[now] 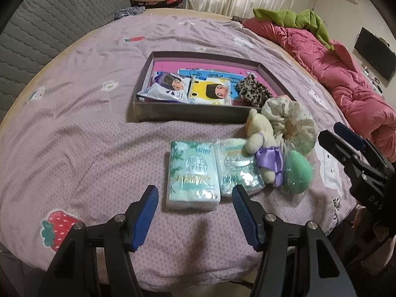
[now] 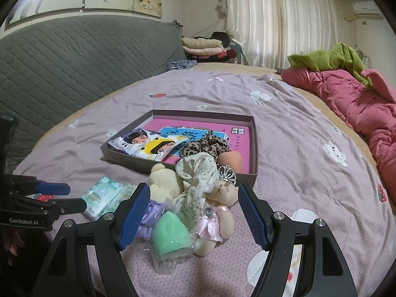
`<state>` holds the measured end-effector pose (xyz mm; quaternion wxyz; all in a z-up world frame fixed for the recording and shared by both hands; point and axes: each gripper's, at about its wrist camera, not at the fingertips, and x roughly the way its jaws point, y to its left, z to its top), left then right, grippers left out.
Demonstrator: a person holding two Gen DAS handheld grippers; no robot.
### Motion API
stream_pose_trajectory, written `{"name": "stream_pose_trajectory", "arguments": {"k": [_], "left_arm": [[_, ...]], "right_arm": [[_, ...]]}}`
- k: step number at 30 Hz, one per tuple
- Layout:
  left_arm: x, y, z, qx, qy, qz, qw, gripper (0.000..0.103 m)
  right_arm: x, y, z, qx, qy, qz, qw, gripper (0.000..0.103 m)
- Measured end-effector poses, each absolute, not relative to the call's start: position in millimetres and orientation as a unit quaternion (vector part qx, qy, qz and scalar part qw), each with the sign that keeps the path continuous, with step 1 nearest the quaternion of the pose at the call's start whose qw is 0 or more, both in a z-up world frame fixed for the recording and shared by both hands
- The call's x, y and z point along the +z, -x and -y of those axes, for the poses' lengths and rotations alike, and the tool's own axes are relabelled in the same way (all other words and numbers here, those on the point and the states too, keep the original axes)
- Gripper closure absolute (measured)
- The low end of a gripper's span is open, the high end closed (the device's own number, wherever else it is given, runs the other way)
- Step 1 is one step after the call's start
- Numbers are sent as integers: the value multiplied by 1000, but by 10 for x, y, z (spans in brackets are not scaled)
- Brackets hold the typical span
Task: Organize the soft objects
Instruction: 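Grasp green tissue pack with left tool while right tool grasps cream floral scrunchie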
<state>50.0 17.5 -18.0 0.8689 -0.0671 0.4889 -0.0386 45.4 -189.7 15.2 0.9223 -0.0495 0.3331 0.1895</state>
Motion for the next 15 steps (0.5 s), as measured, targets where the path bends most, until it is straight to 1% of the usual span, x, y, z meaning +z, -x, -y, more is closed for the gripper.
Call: {"name": "stream_pose_trajectory", "arguments": {"k": [15], "left_arm": [[-315, -491, -149, -39, 65, -511, 856, 41]], "right_arm": [[83, -407, 1824, 198, 56, -350, 914, 28]]}}
